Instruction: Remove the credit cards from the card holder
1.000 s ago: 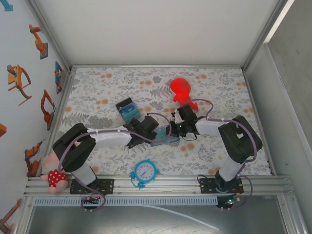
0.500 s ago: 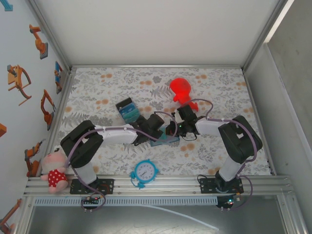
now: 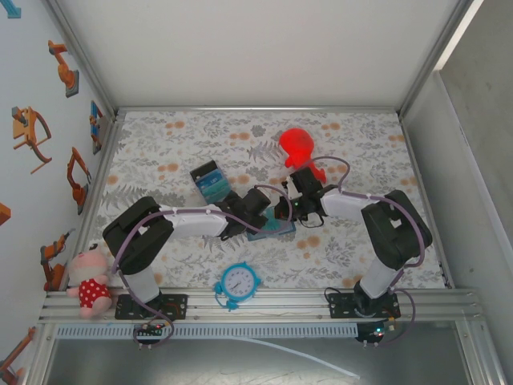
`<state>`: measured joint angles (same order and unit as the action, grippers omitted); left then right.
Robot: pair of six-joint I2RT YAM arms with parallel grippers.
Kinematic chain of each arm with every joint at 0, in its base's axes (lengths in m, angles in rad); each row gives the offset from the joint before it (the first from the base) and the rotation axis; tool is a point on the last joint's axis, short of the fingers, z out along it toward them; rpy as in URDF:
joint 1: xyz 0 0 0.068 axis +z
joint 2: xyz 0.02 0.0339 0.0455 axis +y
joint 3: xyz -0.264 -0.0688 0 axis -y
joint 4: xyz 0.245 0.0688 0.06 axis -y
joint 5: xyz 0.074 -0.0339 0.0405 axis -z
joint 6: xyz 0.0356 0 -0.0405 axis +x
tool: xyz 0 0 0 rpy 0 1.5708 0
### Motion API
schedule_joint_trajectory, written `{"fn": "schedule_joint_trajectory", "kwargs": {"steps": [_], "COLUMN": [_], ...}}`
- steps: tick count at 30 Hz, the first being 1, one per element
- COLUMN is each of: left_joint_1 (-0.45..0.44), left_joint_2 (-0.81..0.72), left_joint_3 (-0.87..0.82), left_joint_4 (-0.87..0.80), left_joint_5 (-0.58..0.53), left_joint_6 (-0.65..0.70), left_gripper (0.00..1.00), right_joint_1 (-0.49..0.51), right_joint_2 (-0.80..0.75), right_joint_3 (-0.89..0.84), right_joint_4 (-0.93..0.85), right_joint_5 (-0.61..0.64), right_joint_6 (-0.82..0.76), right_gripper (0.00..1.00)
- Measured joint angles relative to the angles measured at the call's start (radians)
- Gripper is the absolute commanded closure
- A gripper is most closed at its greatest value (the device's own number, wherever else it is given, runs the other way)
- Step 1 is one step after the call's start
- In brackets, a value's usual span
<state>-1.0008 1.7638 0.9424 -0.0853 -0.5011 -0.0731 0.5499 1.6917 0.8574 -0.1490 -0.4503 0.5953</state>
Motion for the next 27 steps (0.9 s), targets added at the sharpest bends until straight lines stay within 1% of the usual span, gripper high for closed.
{"fn": "schedule_joint_trajectory", "kwargs": {"steps": [2, 3, 8, 13, 19, 25, 27], "left_joint_1": [0.0, 0.0, 0.0, 0.0, -0.002, -0.007, -0.007], "left_joint_2": [0.0, 0.0, 0.0, 0.003, 0.008, 0.009, 0.009], "left_joint_3": [0.0, 0.0, 0.0, 0.0, 0.0, 0.0, 0.0], "left_joint_4": [0.0, 0.0, 0.0, 0.0, 0.0, 0.0, 0.0], "left_joint_5": [0.0, 0.0, 0.0, 0.0, -0.002, -0.006, -0.007], "left_joint_6": [0.0, 0.0, 0.0, 0.0, 0.0, 0.0, 0.0], "left_gripper": [0.03, 0.03, 0.03, 0.03, 0.03, 0.03, 0.03], "right_joint_1": [0.0, 0.0, -0.001, -0.005, -0.008, -0.012, -0.013], "right_joint_2": [-0.002, -0.004, -0.004, -0.004, 0.002, 0.046, 0.057], "right_joint_3": [0.005, 0.005, 0.004, -0.005, -0.024, -0.036, -0.036], "right_joint_4": [-0.003, -0.003, 0.009, 0.062, 0.119, 0.185, 0.192], "right_joint_5": [-0.001, -0.003, -0.032, -0.076, -0.114, -0.153, -0.159], "right_joint_6": [-0.004, -0.005, 0.001, 0.019, 0.039, 0.063, 0.066], "right_gripper": [0.98, 0.95, 0.87, 0.82, 0.83, 0.88, 0.91]}}
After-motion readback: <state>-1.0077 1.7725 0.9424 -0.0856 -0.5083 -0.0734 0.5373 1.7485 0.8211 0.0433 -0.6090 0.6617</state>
